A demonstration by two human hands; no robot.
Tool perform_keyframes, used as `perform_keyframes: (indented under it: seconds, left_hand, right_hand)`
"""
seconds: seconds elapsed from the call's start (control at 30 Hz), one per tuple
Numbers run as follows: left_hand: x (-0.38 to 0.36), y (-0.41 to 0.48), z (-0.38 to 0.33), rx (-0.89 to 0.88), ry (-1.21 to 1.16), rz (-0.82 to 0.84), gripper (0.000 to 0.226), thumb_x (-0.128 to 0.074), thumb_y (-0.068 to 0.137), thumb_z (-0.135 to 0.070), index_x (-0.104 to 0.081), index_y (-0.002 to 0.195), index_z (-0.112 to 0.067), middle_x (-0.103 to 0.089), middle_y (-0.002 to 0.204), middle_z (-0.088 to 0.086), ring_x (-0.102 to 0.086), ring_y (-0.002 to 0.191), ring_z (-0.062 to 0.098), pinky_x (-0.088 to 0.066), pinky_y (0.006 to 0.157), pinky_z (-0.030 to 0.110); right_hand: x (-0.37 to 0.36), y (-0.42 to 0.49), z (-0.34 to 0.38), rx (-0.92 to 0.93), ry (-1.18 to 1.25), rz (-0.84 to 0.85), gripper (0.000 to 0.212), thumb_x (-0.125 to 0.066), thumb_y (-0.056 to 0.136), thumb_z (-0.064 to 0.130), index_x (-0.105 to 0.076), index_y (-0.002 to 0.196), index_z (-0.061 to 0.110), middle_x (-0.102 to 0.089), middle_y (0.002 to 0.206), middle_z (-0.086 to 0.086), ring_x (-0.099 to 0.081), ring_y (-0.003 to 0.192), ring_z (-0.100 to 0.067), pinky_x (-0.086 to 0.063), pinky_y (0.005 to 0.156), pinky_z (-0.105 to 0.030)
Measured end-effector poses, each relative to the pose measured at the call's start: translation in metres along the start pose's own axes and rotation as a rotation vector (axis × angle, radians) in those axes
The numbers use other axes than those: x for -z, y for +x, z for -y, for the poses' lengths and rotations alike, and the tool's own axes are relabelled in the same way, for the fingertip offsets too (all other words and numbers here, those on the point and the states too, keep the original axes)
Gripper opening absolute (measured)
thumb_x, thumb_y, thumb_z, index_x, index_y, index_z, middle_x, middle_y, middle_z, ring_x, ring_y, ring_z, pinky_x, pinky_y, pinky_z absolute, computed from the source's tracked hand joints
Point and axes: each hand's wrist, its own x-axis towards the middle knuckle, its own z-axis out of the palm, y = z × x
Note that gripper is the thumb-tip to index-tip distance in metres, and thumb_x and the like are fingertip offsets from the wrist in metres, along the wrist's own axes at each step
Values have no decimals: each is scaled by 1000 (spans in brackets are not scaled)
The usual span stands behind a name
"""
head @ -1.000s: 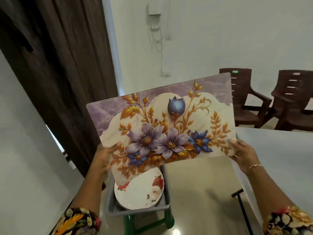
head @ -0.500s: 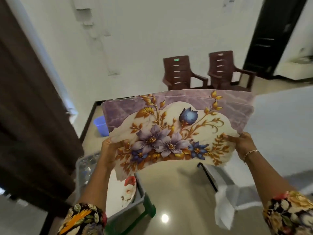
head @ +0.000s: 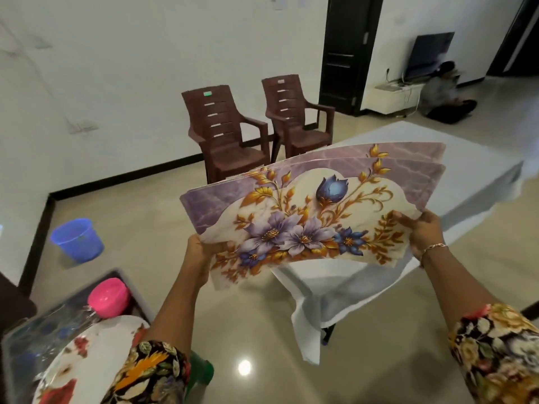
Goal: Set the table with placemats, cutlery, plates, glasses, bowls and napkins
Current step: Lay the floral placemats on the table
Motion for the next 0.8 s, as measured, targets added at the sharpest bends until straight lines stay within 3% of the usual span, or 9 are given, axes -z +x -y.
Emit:
perform_keyframes:
  seconds: [0.1,0.2,0.37,0.43,0.5,0.57,0.67,0.73,0.8]
  left_hand:
    - [-25,18,9,-2,3,-13,48,-71,47,-3,-63,94,-9,-73,73,-7,-69,65,10,-56,54,25]
    - [-44,31,28,-5,20,-56,49,-73,52,-4,-64,100,-5,-74,81,-4,-69,75,16,-56,60,29]
    - [-69,29,60,94,23,-147,51,-73,66,0,-57,114,-4,-67,89,2,-63,80,20,-55,57,22]
    - [-73,25,72,117,69,-144,61,-75,64,-15,-53,120,-11,-66,101,5,-63,85,17,-56,66,26]
    - [-74,24,80,127,94,-177,54,-70,78,-9,-49,128,-11,-62,113,11,-61,95,23,-54,76,32]
    - [-77,25,82,135,121,-242,45,-62,85,-2,-48,128,-10,-61,111,9,-61,91,21,-53,73,30]
    - [-89,31,74,109,156,-325,46,-71,75,0,-55,118,-8,-63,101,8,-65,74,11,-54,59,21]
    - [-97,42,69,119,127,-364,37,-68,74,10,-60,109,1,-65,92,9,-65,66,14,-53,52,20]
    - [-104,55,66,152,125,-409,34,-65,72,15,-61,105,9,-64,83,11,-62,64,22,-53,49,23]
  right_hand:
    - [19,32,4,13,-9,18,25,-84,55,17,-69,75,16,-71,63,12,-67,58,-4,-56,65,-32]
    - [36,64,0,-5,-16,64,57,-91,14,44,-75,65,24,-72,67,11,-68,62,-5,-55,55,-22]
    - [57,99,-27,-106,-97,165,76,-90,6,49,-72,70,13,-72,67,9,-69,63,-6,-55,55,-21]
    - [64,108,-41,-161,-160,195,88,-87,1,51,-66,78,12,-71,65,11,-68,61,-4,-55,55,-19]
    - [72,115,-57,-186,-191,223,98,-86,1,54,-61,85,12,-71,66,13,-67,62,-2,-56,57,-18]
    - [74,119,-63,-197,-248,233,85,-90,19,50,-60,90,13,-73,74,9,-68,65,-5,-56,59,-17]
    - [68,131,-62,-162,-355,192,27,-70,75,1,-60,100,6,-72,84,-1,-62,71,-12,-54,56,-12]
    - [68,148,-60,-92,-465,162,33,-60,80,-10,-57,112,-3,-65,92,-10,-61,70,-11,-54,57,-15]
    - [67,162,-53,-50,-545,161,34,-59,81,-10,-55,114,-6,-60,101,-18,-58,80,-22,-53,68,-30]
